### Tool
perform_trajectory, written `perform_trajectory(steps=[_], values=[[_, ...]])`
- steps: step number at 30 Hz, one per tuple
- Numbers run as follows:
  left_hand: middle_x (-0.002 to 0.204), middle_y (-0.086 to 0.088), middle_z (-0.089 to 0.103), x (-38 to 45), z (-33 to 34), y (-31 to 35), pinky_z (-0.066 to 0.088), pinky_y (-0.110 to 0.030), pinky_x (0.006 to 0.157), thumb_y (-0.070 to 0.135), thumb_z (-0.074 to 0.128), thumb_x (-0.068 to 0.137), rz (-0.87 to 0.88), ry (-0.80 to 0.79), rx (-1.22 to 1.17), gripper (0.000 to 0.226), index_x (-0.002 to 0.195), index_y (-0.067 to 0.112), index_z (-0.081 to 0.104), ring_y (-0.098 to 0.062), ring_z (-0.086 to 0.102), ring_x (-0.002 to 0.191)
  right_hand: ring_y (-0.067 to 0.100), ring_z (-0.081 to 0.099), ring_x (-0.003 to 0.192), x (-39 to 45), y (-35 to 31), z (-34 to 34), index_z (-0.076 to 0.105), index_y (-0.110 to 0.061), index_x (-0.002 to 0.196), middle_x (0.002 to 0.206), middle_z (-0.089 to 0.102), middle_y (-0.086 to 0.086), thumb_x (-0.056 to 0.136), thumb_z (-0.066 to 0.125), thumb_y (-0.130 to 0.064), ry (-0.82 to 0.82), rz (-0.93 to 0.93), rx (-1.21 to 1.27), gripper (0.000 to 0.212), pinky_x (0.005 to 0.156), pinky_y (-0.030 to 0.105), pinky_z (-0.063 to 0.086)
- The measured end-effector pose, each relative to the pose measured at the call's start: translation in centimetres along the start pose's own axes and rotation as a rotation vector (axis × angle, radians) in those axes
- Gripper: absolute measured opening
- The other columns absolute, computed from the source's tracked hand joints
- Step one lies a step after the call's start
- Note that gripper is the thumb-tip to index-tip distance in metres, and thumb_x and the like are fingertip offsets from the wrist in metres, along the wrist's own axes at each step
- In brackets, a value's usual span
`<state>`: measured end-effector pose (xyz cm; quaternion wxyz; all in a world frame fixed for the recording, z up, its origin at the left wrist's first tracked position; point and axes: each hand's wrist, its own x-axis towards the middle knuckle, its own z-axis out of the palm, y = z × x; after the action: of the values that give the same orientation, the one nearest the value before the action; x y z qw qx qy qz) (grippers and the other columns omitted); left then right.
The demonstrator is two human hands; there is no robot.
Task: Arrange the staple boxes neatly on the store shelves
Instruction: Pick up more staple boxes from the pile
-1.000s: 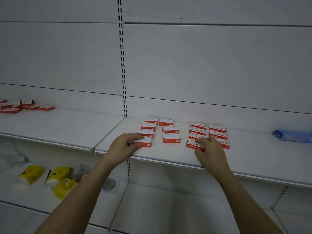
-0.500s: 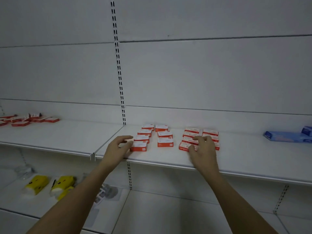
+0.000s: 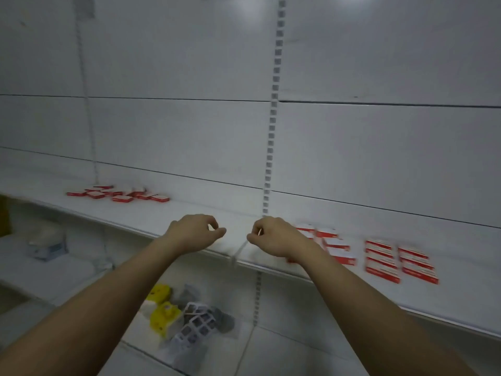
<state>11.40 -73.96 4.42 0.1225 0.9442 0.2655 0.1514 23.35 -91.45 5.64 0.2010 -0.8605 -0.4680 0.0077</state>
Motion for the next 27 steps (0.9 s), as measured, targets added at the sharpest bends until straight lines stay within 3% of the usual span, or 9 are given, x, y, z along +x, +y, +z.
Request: perform_trajectory(steps=[9, 15, 19, 27], values=[[0.109, 0.002, 0.067, -4.2, -6.6, -22.7, 0.048, -0.026, 0.083, 0.051, 0.057, 0.088, -0.130, -0.011, -0.197, 0.037, 0.109, 0.022, 0.067, -0.011, 0.059, 0.093, 0.021, 0.060, 0.092, 11.1, -18.5, 10.1, 0.061, -0.024, 0.086, 0.104, 0.065, 0.001, 0.086, 0.054, -0.042, -0.129, -0.128, -0.006, 0.020, 0.083, 0.036, 0.051], [0.104, 0.004, 0.067, -4.1, -11.6, -33.4, 0.051, -0.030, 0.086, 0.051, 0.057, 0.087, -0.189, 0.046, -0.199, 0.038, 0.111, 0.023, 0.066, -0.010, 0.061, 0.092, 0.019, 0.060, 0.091, 17.7, -27.6, 13.5, 0.061, -0.021, 0.091, 0.103, 0.064, 0.002, 0.089, 0.054, -0.040, -0.150, -0.192, 0.002, 0.021, 0.081, 0.034, 0.049], [0.098, 0.006, 0.063, -2.4, -12.7, -38.4, 0.049, -0.027, 0.078, 0.049, 0.058, 0.087, -0.217, 0.084, -0.199, 0.035, 0.110, 0.023, 0.065, -0.010, 0.060, 0.090, 0.017, 0.061, 0.088, 22.3, -30.7, 16.0, 0.062, -0.021, 0.088, 0.099, 0.065, 0.001, 0.089, 0.055, -0.039, -0.157, -0.206, 0.029, 0.019, 0.077, 0.033, 0.049], [0.099, 0.016, 0.063, 2.2, -8.7, -47.0, 0.053, -0.032, 0.083, 0.047, 0.057, 0.088, -0.213, 0.113, -0.277, 0.025, 0.106, 0.033, 0.065, -0.002, 0.058, 0.089, 0.011, 0.060, 0.083, 30.1, -30.0, 24.9, 0.064, -0.024, 0.093, 0.095, 0.065, -0.004, 0.091, 0.052, -0.024, 0.002, -0.179, 0.173, 0.012, 0.076, 0.032, 0.053]])
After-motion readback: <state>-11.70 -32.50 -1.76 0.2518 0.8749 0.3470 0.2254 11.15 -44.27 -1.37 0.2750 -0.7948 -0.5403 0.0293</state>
